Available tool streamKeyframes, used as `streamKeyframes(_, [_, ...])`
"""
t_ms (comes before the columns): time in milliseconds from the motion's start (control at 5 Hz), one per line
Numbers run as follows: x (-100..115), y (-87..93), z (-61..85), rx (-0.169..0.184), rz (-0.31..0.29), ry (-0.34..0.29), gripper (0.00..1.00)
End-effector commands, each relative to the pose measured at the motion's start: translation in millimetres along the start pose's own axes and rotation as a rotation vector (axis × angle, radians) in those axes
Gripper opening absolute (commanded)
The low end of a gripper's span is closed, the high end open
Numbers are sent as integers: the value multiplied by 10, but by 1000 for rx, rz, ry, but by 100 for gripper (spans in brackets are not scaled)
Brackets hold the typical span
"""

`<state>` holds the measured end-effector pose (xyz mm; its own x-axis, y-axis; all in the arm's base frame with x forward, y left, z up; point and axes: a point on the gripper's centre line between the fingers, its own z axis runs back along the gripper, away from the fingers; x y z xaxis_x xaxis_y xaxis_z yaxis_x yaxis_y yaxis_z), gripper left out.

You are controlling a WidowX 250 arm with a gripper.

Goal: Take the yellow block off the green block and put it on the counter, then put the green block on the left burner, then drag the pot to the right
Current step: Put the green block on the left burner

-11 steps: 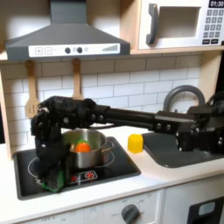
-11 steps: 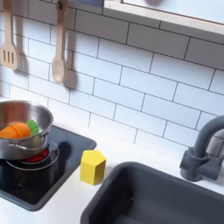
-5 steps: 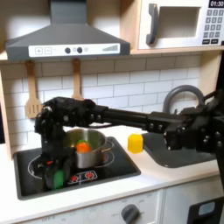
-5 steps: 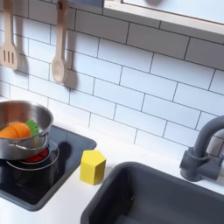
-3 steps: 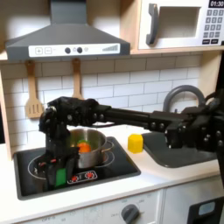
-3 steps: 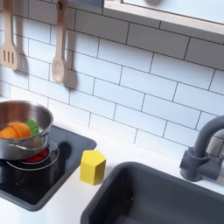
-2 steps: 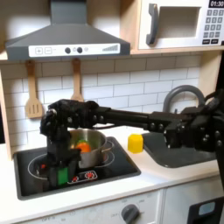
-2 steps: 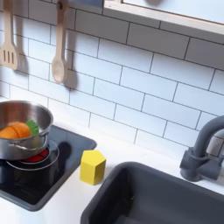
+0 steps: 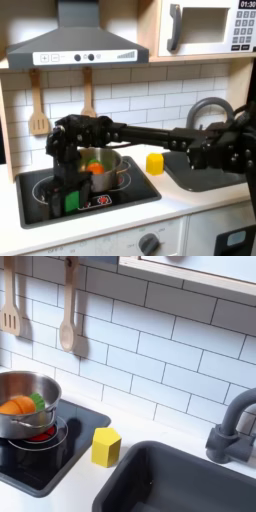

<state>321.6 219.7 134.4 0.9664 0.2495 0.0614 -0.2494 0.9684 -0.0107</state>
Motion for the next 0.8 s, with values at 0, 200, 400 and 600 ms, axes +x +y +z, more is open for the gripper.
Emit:
streamKeyframes(0, [14,-73,156,-32,32,-29,100])
streamKeyframes(200, [42,-162,210,-97,62,-33,100])
streamKeyframes(400, [63,-186,305,-79,67,-43,100])
streamKeyframes(600, [46,-159,453,-69,84,-73,100])
